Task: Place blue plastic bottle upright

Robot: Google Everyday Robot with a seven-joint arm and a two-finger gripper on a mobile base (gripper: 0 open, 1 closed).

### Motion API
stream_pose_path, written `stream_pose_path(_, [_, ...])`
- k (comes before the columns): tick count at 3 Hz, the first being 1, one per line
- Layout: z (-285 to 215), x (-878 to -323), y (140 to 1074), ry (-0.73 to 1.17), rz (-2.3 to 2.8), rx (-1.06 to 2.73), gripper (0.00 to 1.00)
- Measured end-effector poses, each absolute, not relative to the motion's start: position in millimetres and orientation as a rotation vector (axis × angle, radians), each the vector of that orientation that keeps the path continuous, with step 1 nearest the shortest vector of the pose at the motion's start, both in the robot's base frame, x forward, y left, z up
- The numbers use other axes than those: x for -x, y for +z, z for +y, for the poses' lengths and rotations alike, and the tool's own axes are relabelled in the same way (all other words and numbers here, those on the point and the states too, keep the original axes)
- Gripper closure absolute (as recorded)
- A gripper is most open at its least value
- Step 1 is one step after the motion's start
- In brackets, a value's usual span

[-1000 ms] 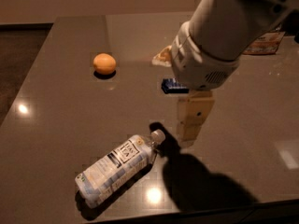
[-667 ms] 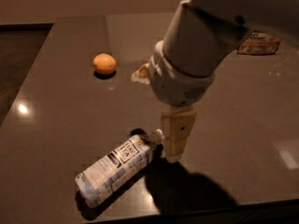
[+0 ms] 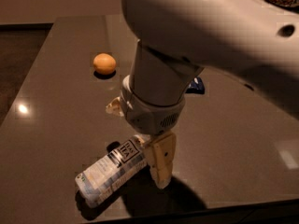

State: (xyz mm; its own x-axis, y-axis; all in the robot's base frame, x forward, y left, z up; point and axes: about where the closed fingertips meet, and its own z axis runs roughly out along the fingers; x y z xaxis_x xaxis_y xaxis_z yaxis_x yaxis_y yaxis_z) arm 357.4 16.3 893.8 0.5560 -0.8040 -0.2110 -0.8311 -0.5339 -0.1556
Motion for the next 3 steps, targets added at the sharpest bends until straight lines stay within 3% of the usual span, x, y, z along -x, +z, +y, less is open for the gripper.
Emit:
stream_pose_path(1, [29, -345, 875, 0.181, 1.312, 2.623, 0.00])
stream_pose_path(3, [32, -351, 847, 0.154, 1.335, 2.672, 0.41])
